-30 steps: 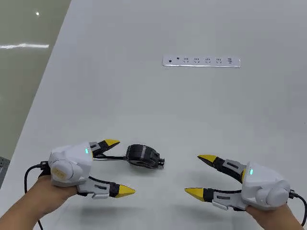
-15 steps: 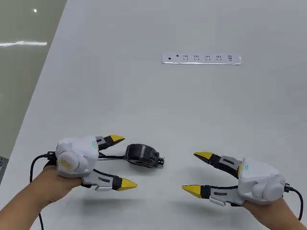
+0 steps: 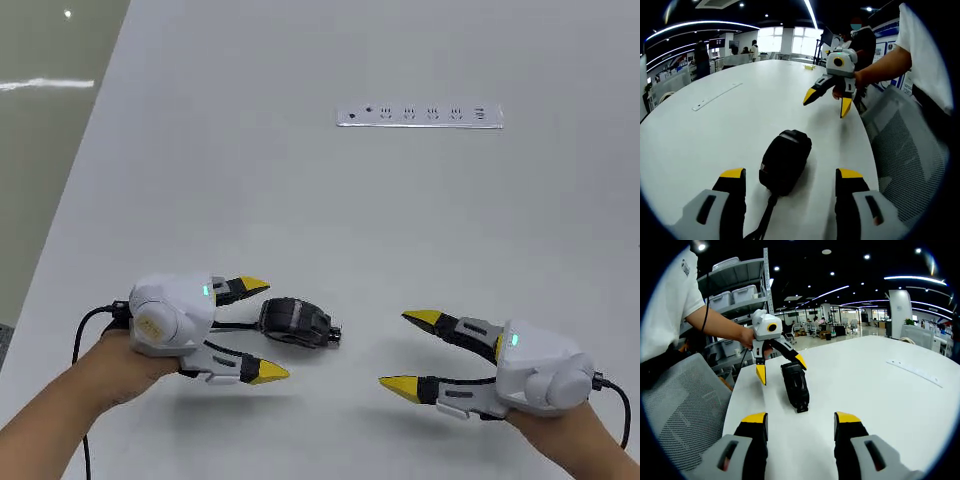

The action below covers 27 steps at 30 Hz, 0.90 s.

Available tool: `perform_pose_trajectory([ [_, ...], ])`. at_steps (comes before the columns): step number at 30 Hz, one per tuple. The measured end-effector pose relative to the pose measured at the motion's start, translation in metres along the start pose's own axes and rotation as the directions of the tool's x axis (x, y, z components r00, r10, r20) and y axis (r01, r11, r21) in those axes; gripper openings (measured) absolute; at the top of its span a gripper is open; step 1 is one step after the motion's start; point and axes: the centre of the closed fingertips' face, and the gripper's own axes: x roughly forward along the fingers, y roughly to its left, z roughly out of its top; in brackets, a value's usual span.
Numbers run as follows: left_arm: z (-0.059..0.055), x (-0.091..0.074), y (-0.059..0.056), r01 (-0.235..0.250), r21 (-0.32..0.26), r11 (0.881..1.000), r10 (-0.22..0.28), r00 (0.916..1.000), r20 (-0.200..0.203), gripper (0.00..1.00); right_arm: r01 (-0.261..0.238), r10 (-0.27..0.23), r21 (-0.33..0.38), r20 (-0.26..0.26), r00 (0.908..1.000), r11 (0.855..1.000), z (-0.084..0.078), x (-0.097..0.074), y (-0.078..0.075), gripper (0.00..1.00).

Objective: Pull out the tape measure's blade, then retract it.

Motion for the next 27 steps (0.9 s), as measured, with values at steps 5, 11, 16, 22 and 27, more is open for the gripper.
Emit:
perform_pose_trajectory([
  [5, -0.002, 0.002, 0.008, -0.015, 0.004, 1.0, 0.015, 0.9998, -0.014, 0.65, -0.005, 0.005, 0.002, -0.002, 1.0, 1.0, -0.001, 0.002, -0.002, 0.51],
  [11, -0.003, 0.006, 0.012, -0.006, 0.011, 1.0, 0.006, 0.9995, -0.029, 0.62, -0.007, 0.007, 0.005, -0.003, 1.0, 1.0, -0.001, 0.004, -0.003, 0.5],
  [16, -0.006, 0.009, 0.013, 0.009, 0.02, 1.0, -0.008, 0.999, -0.044, 0.6, -0.008, 0.008, 0.01, -0.002, 1.0, 1.0, -0.003, 0.004, -0.006, 0.49],
  [22, -0.009, 0.013, 0.014, 0.019, 0.019, 1.0, -0.018, 0.9981, -0.06, 0.58, -0.008, 0.008, 0.015, -0.008, 0.9999, 1.0, -0.004, 0.004, -0.007, 0.49],
  [27, -0.012, 0.018, 0.014, 0.029, 0.024, 0.999, -0.028, 0.9972, -0.07, 0.56, -0.01, 0.011, 0.027, -0.02, 0.9997, 1.0, -0.008, 0.005, -0.008, 0.48],
])
